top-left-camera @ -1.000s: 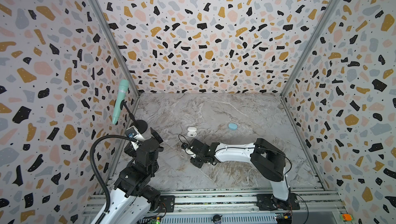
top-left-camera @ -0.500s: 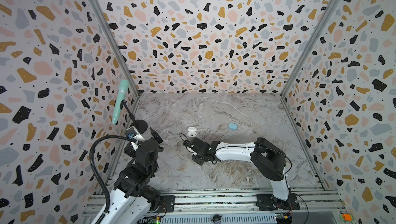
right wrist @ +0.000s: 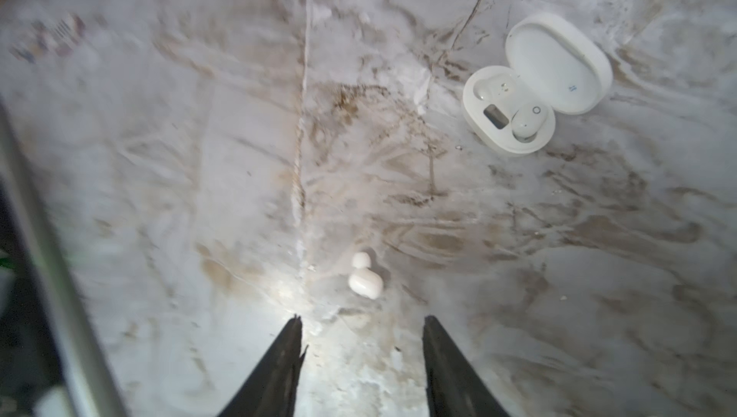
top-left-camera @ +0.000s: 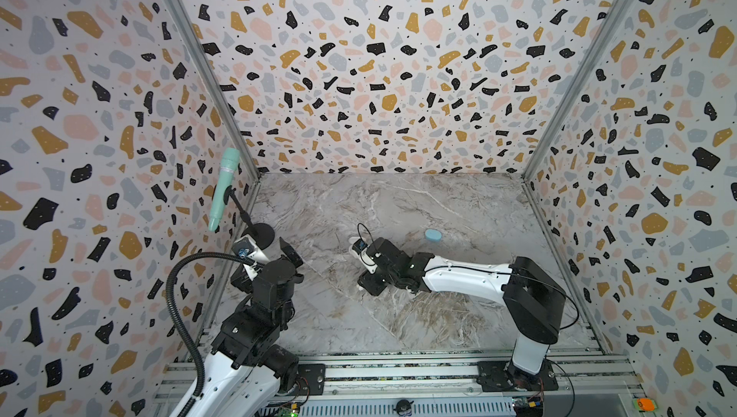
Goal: Insert wireless bluetooth earbuds into charging case
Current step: Move the wireless bluetooth earbud to the center of the table, then touch the wireless bluetooth earbud at the center of the table.
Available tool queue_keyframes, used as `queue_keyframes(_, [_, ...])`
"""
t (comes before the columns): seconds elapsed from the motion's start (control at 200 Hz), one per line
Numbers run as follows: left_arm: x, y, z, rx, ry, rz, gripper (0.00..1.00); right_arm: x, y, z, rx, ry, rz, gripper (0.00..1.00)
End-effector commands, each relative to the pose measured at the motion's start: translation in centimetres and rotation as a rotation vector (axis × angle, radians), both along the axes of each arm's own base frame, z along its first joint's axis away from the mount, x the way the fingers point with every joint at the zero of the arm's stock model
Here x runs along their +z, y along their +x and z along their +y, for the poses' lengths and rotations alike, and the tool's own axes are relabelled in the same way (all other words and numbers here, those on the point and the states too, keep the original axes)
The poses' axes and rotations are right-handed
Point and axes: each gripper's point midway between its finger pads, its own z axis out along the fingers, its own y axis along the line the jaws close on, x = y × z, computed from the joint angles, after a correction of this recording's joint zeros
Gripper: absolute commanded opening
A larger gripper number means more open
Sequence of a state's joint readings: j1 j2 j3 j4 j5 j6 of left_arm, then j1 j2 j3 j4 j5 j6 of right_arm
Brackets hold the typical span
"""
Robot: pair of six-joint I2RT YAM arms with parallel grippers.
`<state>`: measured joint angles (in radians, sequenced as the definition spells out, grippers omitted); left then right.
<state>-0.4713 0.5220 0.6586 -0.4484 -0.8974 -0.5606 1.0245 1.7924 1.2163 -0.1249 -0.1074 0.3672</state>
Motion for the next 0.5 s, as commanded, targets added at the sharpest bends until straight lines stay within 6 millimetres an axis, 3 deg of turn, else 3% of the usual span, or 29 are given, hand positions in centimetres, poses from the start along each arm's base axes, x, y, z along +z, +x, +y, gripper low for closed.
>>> queue_keyframes(0.0, [0.2, 0.1, 0.1, 0.002, 0.004, -0.015, 1.00, 0.6, -0.9, 0.2, -0.199, 0.147, 0.278, 0.55])
queue_keyframes(0.195, [0.1, 0.2, 0.0, -0.007, 0.004, -0.011, 1.00, -0.6, -1.2, 0.1, -0.417, 0.168, 0.504, 0.55])
queue_keyframes(0.355, [0.2, 0.1, 0.0, -0.007, 0.001, -0.017, 1.00, -2.0, -2.0, 1.4, -0.490, 0.090, 0.598, 0.53])
queue_keyframes(0.491, [0.3, 0.0, 0.1, -0.008, -0.003, -0.024, 1.00, -3.7, -2.2, 0.8, -0.599, 0.045, 0.660, 0.49])
